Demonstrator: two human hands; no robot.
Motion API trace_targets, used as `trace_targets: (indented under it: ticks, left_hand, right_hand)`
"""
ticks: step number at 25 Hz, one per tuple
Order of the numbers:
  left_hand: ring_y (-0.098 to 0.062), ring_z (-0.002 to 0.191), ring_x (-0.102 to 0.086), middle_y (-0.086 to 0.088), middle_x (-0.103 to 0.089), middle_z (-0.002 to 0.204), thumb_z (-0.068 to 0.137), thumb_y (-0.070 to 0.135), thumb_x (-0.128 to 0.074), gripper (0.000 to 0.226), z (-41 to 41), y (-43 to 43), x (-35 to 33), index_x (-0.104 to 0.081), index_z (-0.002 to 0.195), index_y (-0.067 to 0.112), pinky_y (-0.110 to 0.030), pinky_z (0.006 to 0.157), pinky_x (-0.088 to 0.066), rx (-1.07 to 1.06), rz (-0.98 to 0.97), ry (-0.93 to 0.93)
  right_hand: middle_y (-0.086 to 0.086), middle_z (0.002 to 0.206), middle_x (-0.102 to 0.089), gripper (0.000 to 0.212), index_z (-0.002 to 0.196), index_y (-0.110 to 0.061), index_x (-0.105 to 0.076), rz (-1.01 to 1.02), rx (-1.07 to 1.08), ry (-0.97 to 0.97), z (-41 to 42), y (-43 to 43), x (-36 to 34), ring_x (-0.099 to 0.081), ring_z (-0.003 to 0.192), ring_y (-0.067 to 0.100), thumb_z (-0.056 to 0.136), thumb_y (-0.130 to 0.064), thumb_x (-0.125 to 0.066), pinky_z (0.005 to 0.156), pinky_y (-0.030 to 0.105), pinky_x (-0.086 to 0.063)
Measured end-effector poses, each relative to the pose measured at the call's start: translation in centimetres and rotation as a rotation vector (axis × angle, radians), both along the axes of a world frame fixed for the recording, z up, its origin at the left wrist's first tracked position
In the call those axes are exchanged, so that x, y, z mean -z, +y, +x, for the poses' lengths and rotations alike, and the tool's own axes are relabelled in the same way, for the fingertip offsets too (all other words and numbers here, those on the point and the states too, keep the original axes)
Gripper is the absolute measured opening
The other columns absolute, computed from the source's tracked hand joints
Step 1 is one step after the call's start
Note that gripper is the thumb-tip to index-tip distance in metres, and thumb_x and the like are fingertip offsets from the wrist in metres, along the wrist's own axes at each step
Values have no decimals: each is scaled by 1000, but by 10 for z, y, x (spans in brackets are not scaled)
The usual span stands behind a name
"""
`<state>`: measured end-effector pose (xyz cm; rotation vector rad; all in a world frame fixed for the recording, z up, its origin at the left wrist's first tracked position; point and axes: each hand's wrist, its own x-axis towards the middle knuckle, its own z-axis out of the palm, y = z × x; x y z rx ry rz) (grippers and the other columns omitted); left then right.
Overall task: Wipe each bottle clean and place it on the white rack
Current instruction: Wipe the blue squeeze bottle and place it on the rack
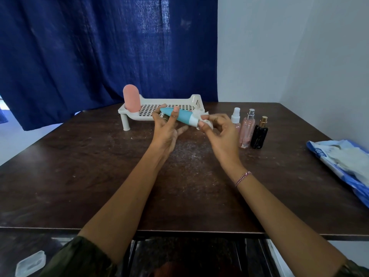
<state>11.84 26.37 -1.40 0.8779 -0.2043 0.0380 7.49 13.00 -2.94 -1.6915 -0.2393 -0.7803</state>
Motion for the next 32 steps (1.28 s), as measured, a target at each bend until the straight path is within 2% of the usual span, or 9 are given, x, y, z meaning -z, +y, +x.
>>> trace_targets:
  ticks: [4,8,12,14,18,22,26,28,32]
  left_hand:
    - [-24,112,-55,-15,-42,136,93,10,-52,44,1,3,0,-26,125,25,-38,72,-59,-11,-7,2]
    - [-31,122,-52,-16,-41,138,91,9,-55,48,2,5,0,-27,125,28,-44,79,-56,-21,-21,11]
    - [-22,114,-56,-10,-46,129,91,9,-56,46,1,5,0,-29,122,28,-41,79,-57,-102,67,-33]
    - [-16,105,-59,-4,-48,120,91,8,-57,45,0,4,0,-30,120,28,-38,79,-58,-139,117,-63]
    - [-15,103,-59,-6,-46,122,87,9,-62,47,1,8,3,-33,120,26,-35,78,-58,-233,186,-109]
    - [-11,97,-65,-11,-44,128,83,7,-69,55,0,10,7,-38,125,24,-35,82,-57,-325,318,-216]
    - [-25,115,-58,-8,-44,132,75,20,-77,61,6,13,13,-46,125,36,-41,89,-55,-382,434,-301]
    - [-28,122,-51,-3,-44,135,72,25,-80,64,8,14,15,-48,124,43,-41,91,-54,-414,506,-318]
    - [-19,119,-54,-2,-48,133,67,21,-83,76,5,9,14,-42,130,30,-33,91,-54,-426,600,-272]
  right_hand:
    - [1,109,-59,21,104,-9,-67,-115,-4,-15,1,0,1,-56,105,9,84,-13,-66,82,16,-51]
    - [2,112,-63,17,104,-16,-64,-234,-14,-11,0,2,5,-57,101,7,87,-16,-63,76,8,-46]
    - [3,115,-61,29,114,-15,-57,-281,-4,38,4,1,10,-59,101,12,89,-28,-60,79,23,-52]
    - [1,109,-63,31,110,-15,-58,-326,43,69,4,0,10,-58,95,9,86,-35,-61,74,22,-50]
    - [-2,85,-60,29,94,-13,-69,-455,174,50,4,-2,8,-48,78,7,83,-39,-64,62,13,-31]
    - [-2,81,-59,29,91,-10,-71,-437,99,170,4,-2,9,-49,67,2,84,-37,-64,57,10,-34]
    - [-6,79,-64,35,93,-17,-70,-521,10,307,2,-4,12,-53,68,-1,87,-48,-56,56,13,-36]
    - [-7,78,-59,39,92,-17,-69,-633,75,321,4,-5,16,-51,67,3,88,-52,-51,55,18,-33]
    - [-5,92,-49,28,99,-14,-67,-607,188,211,8,-9,16,-49,77,6,89,-39,-56,68,20,-40]
